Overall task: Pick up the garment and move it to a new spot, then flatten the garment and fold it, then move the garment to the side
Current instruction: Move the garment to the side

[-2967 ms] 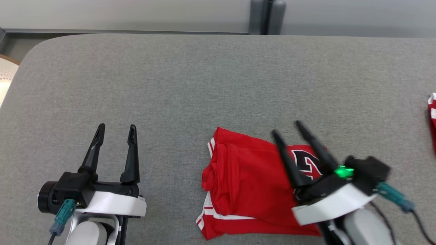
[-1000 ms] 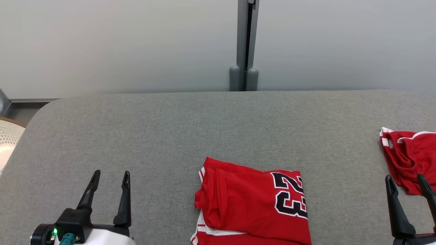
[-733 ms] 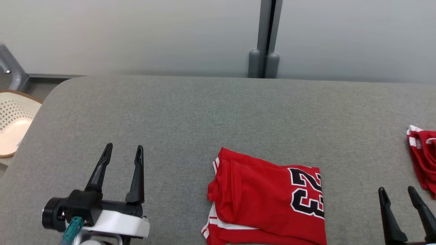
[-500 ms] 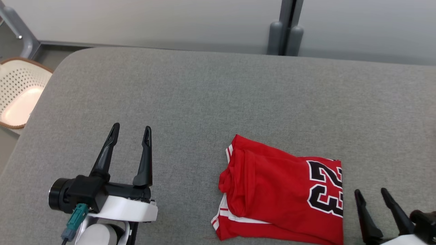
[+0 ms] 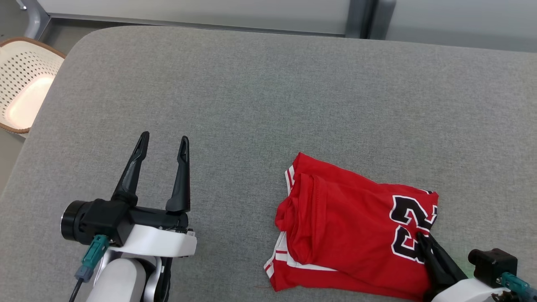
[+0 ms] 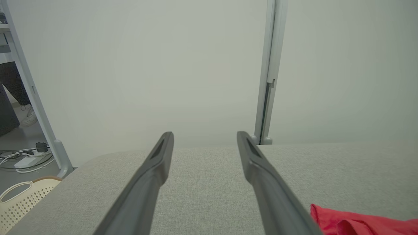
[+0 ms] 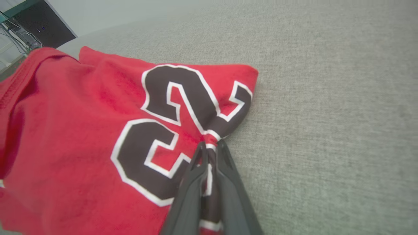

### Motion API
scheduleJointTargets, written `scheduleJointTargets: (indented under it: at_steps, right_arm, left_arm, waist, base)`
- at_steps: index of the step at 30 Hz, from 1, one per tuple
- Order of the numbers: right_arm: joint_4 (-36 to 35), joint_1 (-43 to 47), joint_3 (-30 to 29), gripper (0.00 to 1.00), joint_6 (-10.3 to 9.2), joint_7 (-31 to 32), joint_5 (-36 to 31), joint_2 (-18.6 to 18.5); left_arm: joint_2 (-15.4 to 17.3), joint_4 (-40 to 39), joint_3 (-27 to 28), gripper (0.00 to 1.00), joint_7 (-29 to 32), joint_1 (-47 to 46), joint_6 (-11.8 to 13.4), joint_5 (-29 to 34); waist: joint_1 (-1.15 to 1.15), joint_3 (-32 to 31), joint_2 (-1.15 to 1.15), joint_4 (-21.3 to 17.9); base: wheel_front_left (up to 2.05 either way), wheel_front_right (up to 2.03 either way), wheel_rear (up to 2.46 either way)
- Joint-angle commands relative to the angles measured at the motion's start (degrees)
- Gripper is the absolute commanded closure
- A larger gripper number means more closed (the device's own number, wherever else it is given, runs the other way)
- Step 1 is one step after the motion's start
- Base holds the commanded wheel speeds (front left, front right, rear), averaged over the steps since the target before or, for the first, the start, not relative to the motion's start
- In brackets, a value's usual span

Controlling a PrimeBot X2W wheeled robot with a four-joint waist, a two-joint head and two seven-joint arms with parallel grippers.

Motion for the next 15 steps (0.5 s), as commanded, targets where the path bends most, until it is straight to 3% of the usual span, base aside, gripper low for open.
scheduleJointTargets:
  at_steps: [1, 6, 15]
  right_arm:
    - [0.2, -0.1, 0.1, 1.0, -0.06, -0.6, -0.1, -0.8]
    - [-2.2, -1.1, -0.9, 1.0, -0.09, -1.1, -1.6, -2.1]
    - [-5.1, -2.0, -4.9, 1.0, -0.08, -1.1, -2.5, -3.9]
  left_arm:
    - [0.2, 0.1, 0.6, 0.0, -0.2, -0.7, -0.4, 0.7]
    - [0.5, -0.3, 1.9, 0.0, -0.2, -0.1, -1.1, 1.6]
    - [1.1, -1.7, 2.4, 0.0, -0.2, -0.6, -2.4, 2.9]
  waist:
    - [0.0, 0.1, 0.0, -0.6]
    - [0.0, 0.3, 0.0, -4.5]
    - [0.0, 1.5, 0.0, -17.3]
  base:
    - [0.0, 0.0, 0.0]
    - [0.0, 0.0, 0.0]
    - [0.0, 0.0, 0.0]
